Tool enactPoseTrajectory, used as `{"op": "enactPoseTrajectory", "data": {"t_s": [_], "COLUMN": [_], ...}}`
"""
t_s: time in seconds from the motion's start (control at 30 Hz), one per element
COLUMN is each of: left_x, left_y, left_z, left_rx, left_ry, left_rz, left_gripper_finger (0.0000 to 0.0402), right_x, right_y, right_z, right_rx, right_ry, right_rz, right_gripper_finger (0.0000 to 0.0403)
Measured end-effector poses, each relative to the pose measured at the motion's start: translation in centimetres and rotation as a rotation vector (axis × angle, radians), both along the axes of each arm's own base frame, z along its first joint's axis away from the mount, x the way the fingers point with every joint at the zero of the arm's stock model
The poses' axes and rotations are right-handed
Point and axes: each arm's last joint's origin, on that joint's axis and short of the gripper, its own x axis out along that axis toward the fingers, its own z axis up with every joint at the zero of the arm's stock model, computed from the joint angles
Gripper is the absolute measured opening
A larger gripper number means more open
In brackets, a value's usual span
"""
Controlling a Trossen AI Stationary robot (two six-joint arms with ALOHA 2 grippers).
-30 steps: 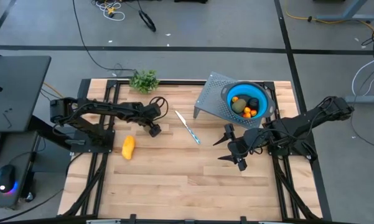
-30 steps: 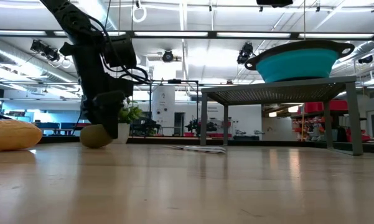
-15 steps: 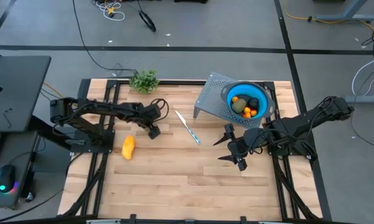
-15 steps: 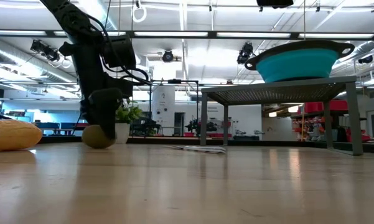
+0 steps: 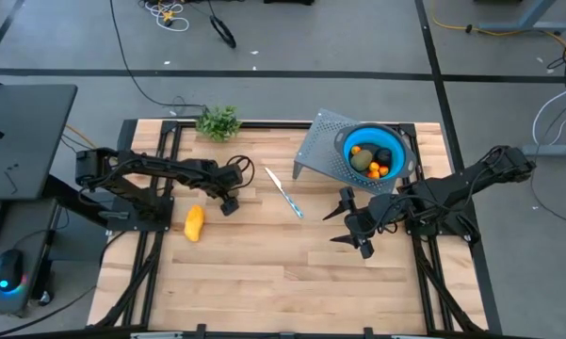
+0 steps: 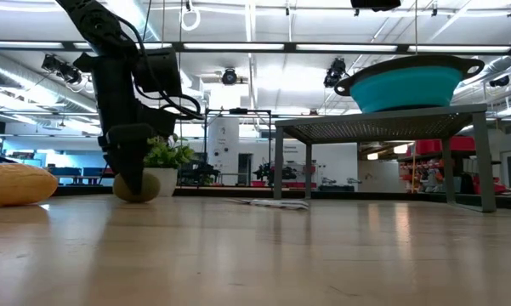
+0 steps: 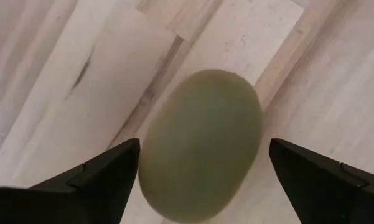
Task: Pick & Place Fruit
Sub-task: Put the kiwi into the blue strainer bowl on the shelf
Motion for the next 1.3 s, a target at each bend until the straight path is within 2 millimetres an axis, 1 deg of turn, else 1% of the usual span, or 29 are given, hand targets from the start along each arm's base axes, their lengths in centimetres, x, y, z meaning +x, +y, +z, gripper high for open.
{"op": "enactPoseTrajectory", "data": {"t_s": [0.17, 0.4, 0.5, 0.6, 0.67, 0.77, 0.87, 0.93, 1.03, 1.17, 1.3], "left_x": [0.1, 0.2, 0.3, 1.0, 1.8, 3.4, 4.9, 5.8, 6.9, 7.4, 7.5], "left_y": [-0.5, -0.9, -0.9, -1.0, -1.2, -1.8, -2.5, -3.0, -4.0, -5.5, -6.7], "left_z": [0.0, 0.0, 0.1, 1.0, 2.0, 4.3, 6.7, 8.2, 10.0, 11.2, 11.4], "left_rx": [-0.008, -0.02, -0.034, -0.075, -0.111, -0.178, -0.238, -0.263, -0.279, -0.287, -0.299], "left_ry": [-0.001, -0.011, -0.021, -0.08, -0.156, -0.317, -0.471, -0.563, -0.652, -0.685, -0.689], "left_rz": [0.003, 0.047, 0.075, 0.073, 0.046, -0.017, -0.052, -0.072, -0.118, -0.171, -0.179], "left_gripper_finger": [0.033, 0.0248, 0.0223, 0.0221, 0.023, 0.0242, 0.0245, 0.0244, 0.0239, 0.0238, 0.0241], "right_x": [0.0, 0.0, 0.0, 0.0, 0.1, 0.2, 0.6, 1.0, 2.2, 3.9, 5.0], "right_y": [0.0, 0.0, 0.0, 0.0, 0.0, 0.1, 0.0, 0.1, 0.3, 0.9, 1.3], "right_z": [0.0, 0.0, 0.0, 0.1, 0.2, 0.3, 0.1, -0.2, -0.8, -1.7, -1.8], "right_rx": [0.0, 0.0, 0.0, -0.004, -0.003, -0.023, -0.076, -0.131, -0.227, -0.303, -0.327], "right_ry": [0.0, 0.0, -0.001, -0.008, -0.02, -0.044, -0.059, -0.067, -0.089, -0.135, -0.207], "right_rz": [0.0, 0.0, 0.0, 0.004, 0.006, 0.019, -0.016, -0.037, -0.077, -0.056, -0.041], "right_gripper_finger": [0.0279, 0.0279, 0.0279, 0.0279, 0.0279, 0.0279, 0.0279, 0.0279, 0.0279, 0.028, 0.028]}}
